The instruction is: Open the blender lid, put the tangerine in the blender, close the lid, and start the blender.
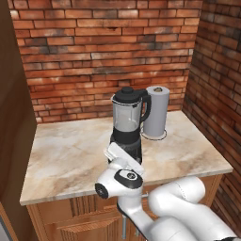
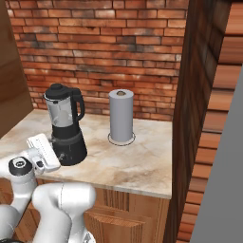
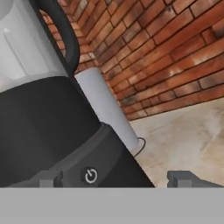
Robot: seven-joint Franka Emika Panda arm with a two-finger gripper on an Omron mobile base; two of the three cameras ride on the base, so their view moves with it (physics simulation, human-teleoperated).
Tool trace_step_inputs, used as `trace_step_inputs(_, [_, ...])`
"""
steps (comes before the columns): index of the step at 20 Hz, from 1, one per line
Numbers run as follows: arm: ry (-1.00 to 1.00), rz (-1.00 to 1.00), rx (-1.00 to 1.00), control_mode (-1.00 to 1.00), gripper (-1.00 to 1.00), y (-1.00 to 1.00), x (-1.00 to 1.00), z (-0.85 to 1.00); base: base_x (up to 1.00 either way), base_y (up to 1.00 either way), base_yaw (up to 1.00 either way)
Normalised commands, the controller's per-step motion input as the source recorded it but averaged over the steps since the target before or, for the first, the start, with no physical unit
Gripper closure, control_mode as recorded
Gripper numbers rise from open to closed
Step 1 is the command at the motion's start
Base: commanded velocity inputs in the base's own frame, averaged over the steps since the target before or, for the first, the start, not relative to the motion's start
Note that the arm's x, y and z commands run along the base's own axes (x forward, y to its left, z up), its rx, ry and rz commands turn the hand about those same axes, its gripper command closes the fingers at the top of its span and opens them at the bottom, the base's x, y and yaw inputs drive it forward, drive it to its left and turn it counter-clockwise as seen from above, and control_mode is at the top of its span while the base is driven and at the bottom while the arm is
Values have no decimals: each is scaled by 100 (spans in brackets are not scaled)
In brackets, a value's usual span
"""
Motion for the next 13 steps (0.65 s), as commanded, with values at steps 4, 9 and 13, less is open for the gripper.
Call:
trace_step_inputs(4, [-11,4,0,-100,-100,16,11,0,0,0,0])
trace_step_inputs(9, [-7,4,0,-100,-100,0,3,0,0,0,0])
trace_step_inputs(13, [-10,1,0,-100,-100,-5,-37,1,0,0,0])
